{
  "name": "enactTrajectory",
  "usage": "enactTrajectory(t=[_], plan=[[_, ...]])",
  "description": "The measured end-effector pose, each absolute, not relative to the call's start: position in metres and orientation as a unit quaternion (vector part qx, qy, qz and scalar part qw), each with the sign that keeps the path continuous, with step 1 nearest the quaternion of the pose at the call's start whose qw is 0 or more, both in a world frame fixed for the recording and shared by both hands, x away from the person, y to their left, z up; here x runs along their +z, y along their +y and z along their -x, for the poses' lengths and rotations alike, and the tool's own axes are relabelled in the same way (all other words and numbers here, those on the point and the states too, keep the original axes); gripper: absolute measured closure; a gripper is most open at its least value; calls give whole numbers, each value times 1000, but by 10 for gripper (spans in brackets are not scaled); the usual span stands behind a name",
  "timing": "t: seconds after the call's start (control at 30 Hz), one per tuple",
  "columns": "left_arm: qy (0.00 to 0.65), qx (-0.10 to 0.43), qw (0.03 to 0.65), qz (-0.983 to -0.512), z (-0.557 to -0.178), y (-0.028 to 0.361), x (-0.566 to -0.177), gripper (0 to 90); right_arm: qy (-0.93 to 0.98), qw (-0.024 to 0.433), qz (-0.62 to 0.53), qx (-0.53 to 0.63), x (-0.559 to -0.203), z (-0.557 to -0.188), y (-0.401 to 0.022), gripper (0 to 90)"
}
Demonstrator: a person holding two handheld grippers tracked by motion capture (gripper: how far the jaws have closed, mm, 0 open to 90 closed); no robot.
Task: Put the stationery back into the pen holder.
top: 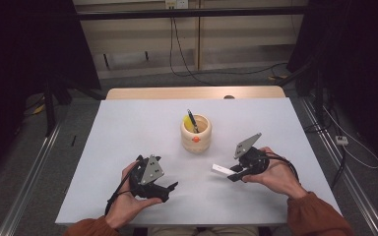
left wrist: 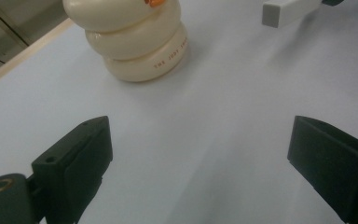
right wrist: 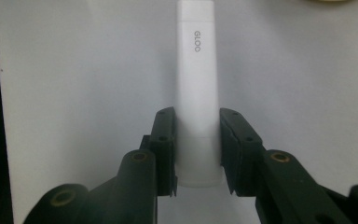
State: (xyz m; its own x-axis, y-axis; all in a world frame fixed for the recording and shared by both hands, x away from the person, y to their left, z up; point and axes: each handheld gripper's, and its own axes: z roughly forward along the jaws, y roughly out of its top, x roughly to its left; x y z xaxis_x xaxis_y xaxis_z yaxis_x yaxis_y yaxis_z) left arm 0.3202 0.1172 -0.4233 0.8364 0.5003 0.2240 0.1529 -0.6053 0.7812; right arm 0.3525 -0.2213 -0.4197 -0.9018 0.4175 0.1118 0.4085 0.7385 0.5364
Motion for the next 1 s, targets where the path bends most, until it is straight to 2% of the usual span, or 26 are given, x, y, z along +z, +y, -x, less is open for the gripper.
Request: enactTrajectory(t=[0.13, 0.27, 0.47, 0.7, 1.0], plan=[[168, 244, 391, -872, -318, 112, -421, 69, 931, 5, -222, 288, -421, -352, -218, 689], [132, 298, 365, -872, -315, 102, -421, 70, 930, 3, -224, 292, -419, -354, -212, 689], [94, 330, 336, -877, -318, 90, -428, 82, 931, 10, -207, 300, -415, -358, -198, 688], [43, 390, 305, -868, -316, 80, -424, 116, 933, 21, -199, 300, -406, -363, -183, 689], [6, 420, 270, -867, -307, 71, -438, 169, 935, 15, -191, 298, -406, -374, -161, 688]])
